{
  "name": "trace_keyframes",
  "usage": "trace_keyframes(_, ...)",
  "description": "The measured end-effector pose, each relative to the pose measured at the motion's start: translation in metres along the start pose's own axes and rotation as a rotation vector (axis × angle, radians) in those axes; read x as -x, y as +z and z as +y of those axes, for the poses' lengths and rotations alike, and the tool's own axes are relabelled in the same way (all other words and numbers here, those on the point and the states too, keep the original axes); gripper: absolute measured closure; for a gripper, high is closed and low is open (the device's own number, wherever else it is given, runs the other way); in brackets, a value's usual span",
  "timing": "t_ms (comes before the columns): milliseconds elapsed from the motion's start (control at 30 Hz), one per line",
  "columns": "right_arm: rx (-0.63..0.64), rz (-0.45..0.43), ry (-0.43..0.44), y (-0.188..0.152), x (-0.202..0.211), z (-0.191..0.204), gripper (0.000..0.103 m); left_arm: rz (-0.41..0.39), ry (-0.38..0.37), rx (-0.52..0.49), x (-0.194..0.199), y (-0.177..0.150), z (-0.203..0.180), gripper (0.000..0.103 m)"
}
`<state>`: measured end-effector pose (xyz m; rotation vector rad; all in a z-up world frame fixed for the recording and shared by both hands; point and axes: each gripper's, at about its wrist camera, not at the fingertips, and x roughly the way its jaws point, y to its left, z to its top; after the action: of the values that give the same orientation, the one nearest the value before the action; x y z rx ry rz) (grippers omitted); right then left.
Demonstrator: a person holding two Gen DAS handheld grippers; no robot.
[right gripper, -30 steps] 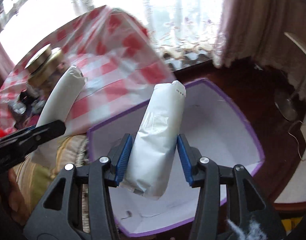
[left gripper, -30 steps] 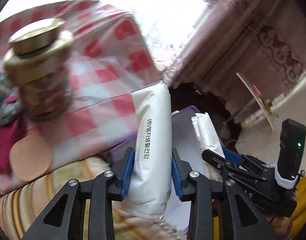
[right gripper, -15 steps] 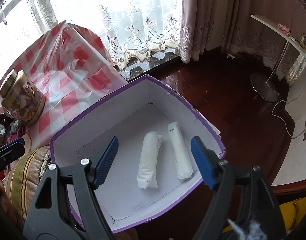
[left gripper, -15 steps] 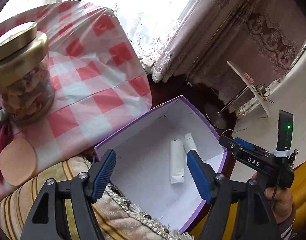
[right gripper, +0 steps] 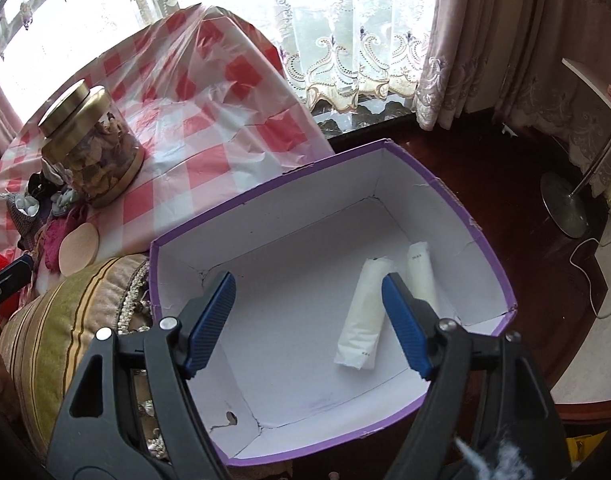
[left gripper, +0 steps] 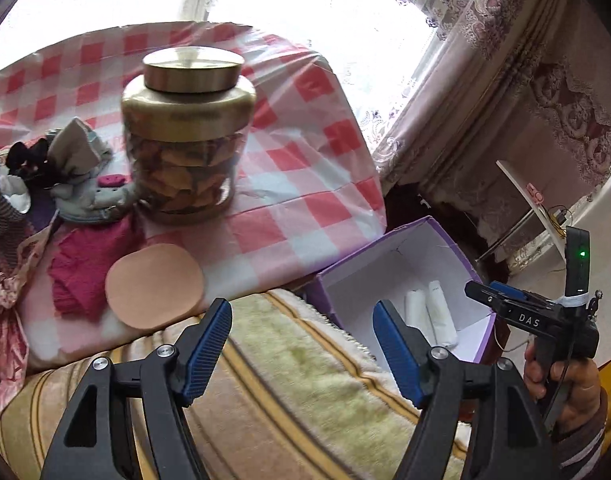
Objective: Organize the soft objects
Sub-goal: 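Move the right gripper to the beige oval pad while the left gripper approaches the pile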
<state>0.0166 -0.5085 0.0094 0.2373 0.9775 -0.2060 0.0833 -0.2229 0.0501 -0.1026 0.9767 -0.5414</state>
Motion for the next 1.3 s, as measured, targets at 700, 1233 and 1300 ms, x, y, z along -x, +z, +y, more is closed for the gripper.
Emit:
trace_keyframes(700, 0.403, 0.056, 0.193, 0.012, -0.017, 0.174, 0.015, -0.059, 0.139, 0.262, 0.066, -0.050, 0.123, 0.029)
trace_keyframes(1233, 0.738, 0.175, 0.261, 0.004, -0.074, 0.284, 0.006, -0.073, 0.146, 0.333, 0.076, -0.063, 0.154, 0.029)
trace_keyframes(1300, 0.757, 0.195, 0.267, 0.003, -0.082, 0.293, 0.006, -0.076, 0.155, 0.336, 0.077, -0.063, 0.156, 0.029)
